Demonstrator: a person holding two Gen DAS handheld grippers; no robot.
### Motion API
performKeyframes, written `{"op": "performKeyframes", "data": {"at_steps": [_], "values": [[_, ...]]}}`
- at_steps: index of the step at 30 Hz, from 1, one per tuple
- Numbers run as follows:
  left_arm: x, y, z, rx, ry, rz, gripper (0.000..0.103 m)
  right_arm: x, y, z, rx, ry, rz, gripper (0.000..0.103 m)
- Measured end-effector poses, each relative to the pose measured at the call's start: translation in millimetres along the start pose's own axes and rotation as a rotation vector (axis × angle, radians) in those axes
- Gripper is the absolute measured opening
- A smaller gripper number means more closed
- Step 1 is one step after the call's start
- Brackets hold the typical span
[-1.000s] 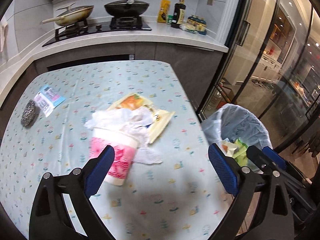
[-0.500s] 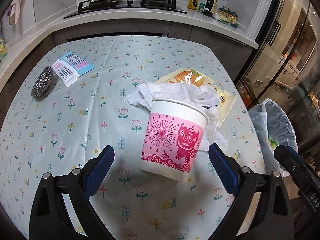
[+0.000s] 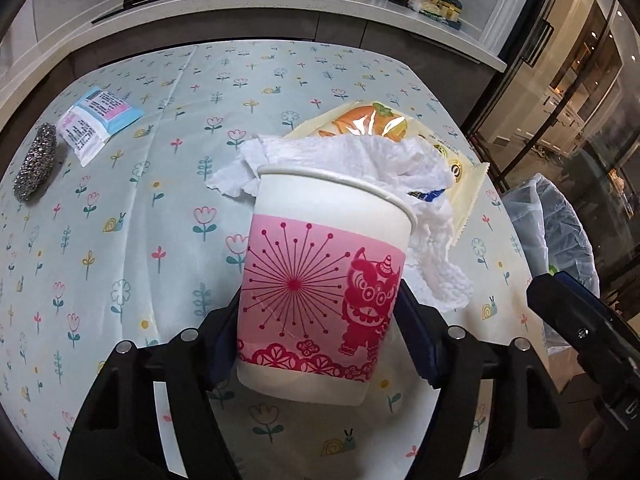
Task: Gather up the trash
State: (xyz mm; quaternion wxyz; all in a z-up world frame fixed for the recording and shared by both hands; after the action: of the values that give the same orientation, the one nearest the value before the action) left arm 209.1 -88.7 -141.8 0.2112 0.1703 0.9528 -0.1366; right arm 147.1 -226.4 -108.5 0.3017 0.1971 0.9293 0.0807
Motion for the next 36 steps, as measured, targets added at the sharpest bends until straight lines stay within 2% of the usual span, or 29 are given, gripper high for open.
{"op": "performKeyframes", "data": {"at_steps": [2,8,16,17,19,21,26,32,36], "values": [[1,7,-8,-0.01,-0.022,-0.005,0.063,1,6,4,-0.014,0.008,-0.005,0.059],[5,32,-32,-0.029,-0.055,-0.059,0.062,6,28,18,-0.068,0.035,-0.039,0.059],[3,52,-47,-0.055,-0.074,-0.101,0.062,-1,42,55,-0.079,0.073,-0.059,0.057],[3,54,-47,-0.057,-0.075,-0.106,0.062,0,43,59,-0.079,0.081,-0.058,0.052],[4,59,-49,-0.058,-0.074,-0.117,0.062,4,44,67,-0.092,0.11,-0.057,0.035],[6,64,-51,-0.06,-0.076,-0.127,0.062,10,47,69,-0.109,0.129,-0.051,0.011],[11,67,-56,-0.065,-0.078,-0.14,0.062,17,58,43,-0.147,0.091,-0.068,0.005],[20,56,-66,-0.06,-0.085,-0.131,0.062,16,65,-5,-0.197,0.034,-0.098,0.005],[25,50,-77,-0.039,-0.093,-0.13,0.062,31,63,-18,-0.209,0.04,-0.112,0.005]]}}
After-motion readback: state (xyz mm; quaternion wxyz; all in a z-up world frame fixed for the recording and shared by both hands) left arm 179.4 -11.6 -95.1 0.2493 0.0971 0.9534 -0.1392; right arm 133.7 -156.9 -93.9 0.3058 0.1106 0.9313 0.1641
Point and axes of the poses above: each gripper's, at about its wrist camera, not at the fingertips, and z roughly the way its jaws point, y to its left, x to its underside, the point moved 6 cm from there along z, roughly the way its jaws point, and after that the axes turned 4 degrees about y, right-handed, at the moved point
